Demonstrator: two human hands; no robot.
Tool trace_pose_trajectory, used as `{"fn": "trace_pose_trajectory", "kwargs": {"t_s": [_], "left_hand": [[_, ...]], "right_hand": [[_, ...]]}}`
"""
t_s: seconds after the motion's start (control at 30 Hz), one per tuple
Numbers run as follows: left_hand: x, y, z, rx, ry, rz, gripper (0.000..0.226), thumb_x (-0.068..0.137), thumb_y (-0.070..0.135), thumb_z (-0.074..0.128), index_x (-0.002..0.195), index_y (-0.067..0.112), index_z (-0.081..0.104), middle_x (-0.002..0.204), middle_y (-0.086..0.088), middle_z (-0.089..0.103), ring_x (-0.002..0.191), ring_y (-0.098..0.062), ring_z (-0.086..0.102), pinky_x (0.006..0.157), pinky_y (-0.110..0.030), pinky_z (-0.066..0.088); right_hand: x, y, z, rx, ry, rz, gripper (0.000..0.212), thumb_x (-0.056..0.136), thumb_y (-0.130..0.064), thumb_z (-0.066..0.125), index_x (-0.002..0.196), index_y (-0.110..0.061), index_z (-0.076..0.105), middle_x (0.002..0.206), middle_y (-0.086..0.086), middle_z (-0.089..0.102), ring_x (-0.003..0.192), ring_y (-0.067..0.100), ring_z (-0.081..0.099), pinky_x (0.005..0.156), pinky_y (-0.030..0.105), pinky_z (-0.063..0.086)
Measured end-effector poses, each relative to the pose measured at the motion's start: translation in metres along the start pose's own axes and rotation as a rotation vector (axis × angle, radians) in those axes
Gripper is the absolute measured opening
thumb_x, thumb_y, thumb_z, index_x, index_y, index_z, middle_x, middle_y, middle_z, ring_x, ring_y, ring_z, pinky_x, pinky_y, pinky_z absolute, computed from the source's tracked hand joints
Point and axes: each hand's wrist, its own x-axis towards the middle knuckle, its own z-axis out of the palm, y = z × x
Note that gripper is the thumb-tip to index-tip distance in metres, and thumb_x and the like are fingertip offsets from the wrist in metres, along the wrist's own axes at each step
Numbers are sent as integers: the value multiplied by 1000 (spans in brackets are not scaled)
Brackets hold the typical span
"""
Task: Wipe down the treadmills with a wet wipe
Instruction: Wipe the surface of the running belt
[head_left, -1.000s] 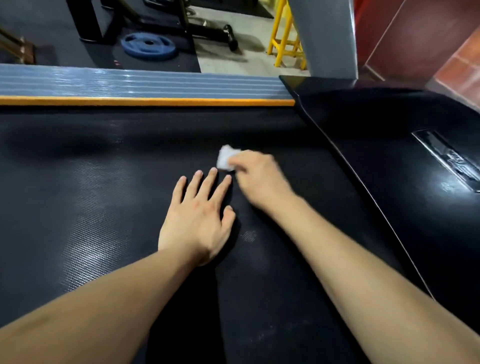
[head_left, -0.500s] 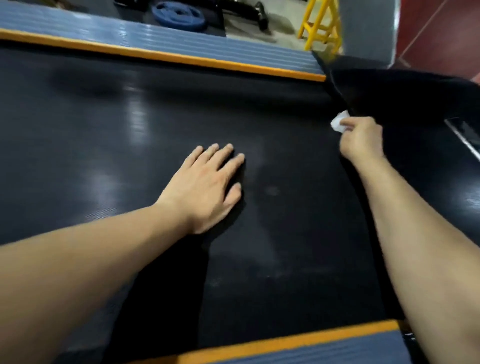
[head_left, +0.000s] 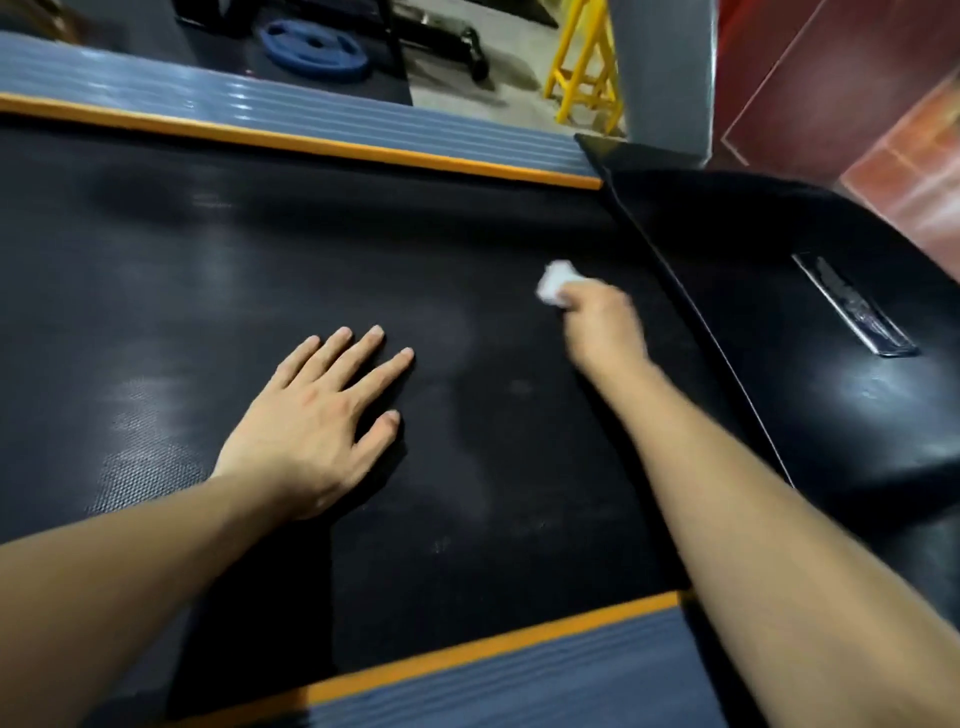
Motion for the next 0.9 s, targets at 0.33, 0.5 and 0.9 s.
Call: {"fn": "trace_pose_trajectory", "kwargs": {"t_s": [0.33,0.5,0.9], "left_hand": [[4,3,-3,-22,1,-13,73,91,62,8,161,40,13,171,4,8,158,-20,1,127,-39,0],[3,2,-1,-26,3,-6,73,92,62,11,161,40,16,171,3,10,158,-20,3,128,-40,1],[4,5,0,12,10,-20,73,91,61,13,161,39,18,170,3,14,157,-22,8,128,-41,4]], "right_hand": [[-46,-88,14,179,-121,-51,27,87,-15,48,101,-20,70,102,8,68,95,29,61,71,29,40],[-41,-47,16,58,-68,-273,27,89,-34,47,97,-24,71,97,-2,69,95,20,59,77,30,44],[-77,-65,8,288,-12,-36,23,78,-12,50,85,-13,72,82,8,64,83,22,56,63,10,32]]}}
